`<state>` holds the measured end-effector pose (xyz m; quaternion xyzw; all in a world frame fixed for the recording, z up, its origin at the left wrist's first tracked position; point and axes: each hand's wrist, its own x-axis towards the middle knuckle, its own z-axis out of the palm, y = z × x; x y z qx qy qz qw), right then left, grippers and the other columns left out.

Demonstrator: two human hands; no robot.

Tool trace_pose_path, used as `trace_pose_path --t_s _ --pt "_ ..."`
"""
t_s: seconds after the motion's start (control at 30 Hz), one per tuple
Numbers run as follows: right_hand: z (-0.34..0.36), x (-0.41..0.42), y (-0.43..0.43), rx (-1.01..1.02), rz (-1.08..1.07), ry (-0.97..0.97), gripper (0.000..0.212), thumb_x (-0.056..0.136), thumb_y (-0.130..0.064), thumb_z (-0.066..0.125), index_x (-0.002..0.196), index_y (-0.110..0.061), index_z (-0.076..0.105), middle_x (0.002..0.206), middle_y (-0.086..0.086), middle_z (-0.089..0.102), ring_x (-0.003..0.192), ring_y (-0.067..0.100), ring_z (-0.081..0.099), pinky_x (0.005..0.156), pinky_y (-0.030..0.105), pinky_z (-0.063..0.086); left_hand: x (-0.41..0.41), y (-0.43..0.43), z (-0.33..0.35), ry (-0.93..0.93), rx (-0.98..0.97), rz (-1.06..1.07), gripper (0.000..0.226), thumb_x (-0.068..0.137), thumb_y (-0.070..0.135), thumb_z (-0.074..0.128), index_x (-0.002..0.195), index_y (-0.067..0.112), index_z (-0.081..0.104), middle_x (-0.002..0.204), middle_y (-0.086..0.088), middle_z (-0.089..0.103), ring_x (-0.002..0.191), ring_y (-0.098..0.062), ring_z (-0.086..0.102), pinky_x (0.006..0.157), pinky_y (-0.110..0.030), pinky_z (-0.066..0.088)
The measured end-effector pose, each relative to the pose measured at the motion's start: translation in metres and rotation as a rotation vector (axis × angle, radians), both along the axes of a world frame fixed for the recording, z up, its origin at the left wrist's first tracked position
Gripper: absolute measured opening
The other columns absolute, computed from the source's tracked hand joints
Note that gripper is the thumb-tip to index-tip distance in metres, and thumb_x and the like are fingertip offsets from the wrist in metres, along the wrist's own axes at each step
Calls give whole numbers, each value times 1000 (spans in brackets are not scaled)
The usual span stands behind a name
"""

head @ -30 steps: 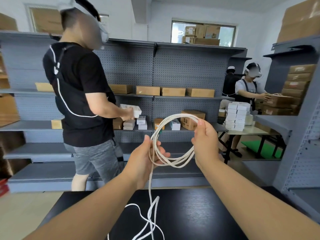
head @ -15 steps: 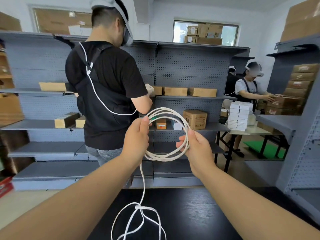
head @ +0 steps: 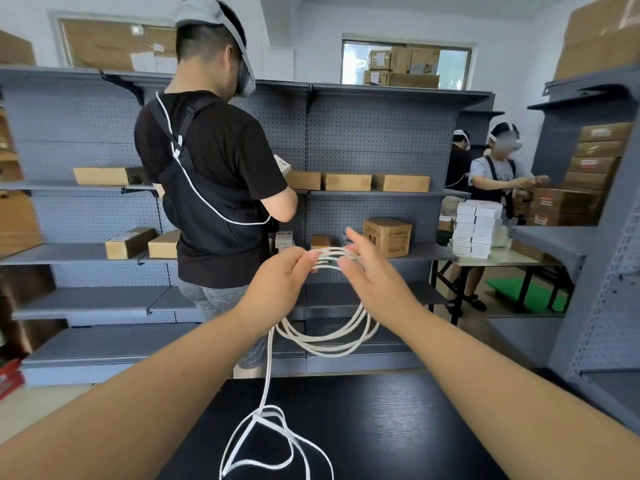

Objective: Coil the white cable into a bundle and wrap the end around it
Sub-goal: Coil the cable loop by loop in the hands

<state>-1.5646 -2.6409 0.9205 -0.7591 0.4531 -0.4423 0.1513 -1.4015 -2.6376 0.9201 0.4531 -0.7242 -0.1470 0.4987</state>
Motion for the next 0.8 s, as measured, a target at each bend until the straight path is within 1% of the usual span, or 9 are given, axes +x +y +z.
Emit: trace_pose_path --t_s 0.1,0.2,0.27,0.37,0.43,0.5,0.63,0.73,0.8 --pt "-4 3 -1 -6 -13 150 51 98 -28 40 145 -19 24 143 3 41 129 13 38 95 16 25 1 -2 1 -27 -26 4 39 97 31 45 59 25 43 51 8 37 48 2 40 51 -14 32" --pt "-7 3 -1 19 -26 209 39 99 -28 37 137 -18 39 113 5 58 108 21 52 83 27 36 5 -5 -1 -62 -41 38 35 96 32 45 65 17 51 51 8 40 49 3 43 53 -12 34" --pt "-8 4 0 -19 -56 273 30 99 -27 36 123 -15 48 93 4 57 91 23 54 75 34 39 7 -7 -4 -81 -55 64 35 96 33 45 68 14 53 51 8 40 50 0 43 53 -12 34" --pt "-9 5 1 -79 -114 311 28 99 -29 36 114 -10 51 95 8 60 88 26 54 71 35 39 7 -7 -10 -61 -59 83 35 96 32 46 71 9 55 53 7 41 52 -5 41 54 -11 34" --pt "-9 5 1 -91 -128 317 29 99 -31 36 111 -11 52 96 8 61 86 24 53 70 35 38 5 -7 -14 -20 -37 75 35 96 32 46 70 11 56 53 8 42 52 -2 44 55 -10 34" --pt "-8 4 1 -90 -127 326 28 99 -32 35 109 -11 52 92 5 58 83 23 51 69 35 39 4 -9 -17 17 13 56 35 96 33 46 66 17 55 52 9 42 50 1 44 54 -12 34" --pt "-9 2 0 -112 -153 317 27 99 -32 34 105 -13 52 85 1 55 80 22 52 69 36 41 5 -8 -20 215 209 -120 38 96 34 45 62 19 53 53 5 46 47 -10 42 54 -26 38" --pt "-7 -3 -1 -139 -202 237 27 98 -31 35 97 -11 52 75 1 53 75 24 51 66 37 40 9 -7 -22 315 350 -217 35 95 36 46 71 14 60 56 5 54 49 -8 48 57 -24 40" --pt "-5 -7 -2 -151 -225 214 26 98 -30 35 96 -11 52 66 -5 45 70 22 47 62 35 34 13 -7 -23 277 408 -229 33 95 34 48 72 15 62 56 10 57 51 -3 50 58 -20 41"
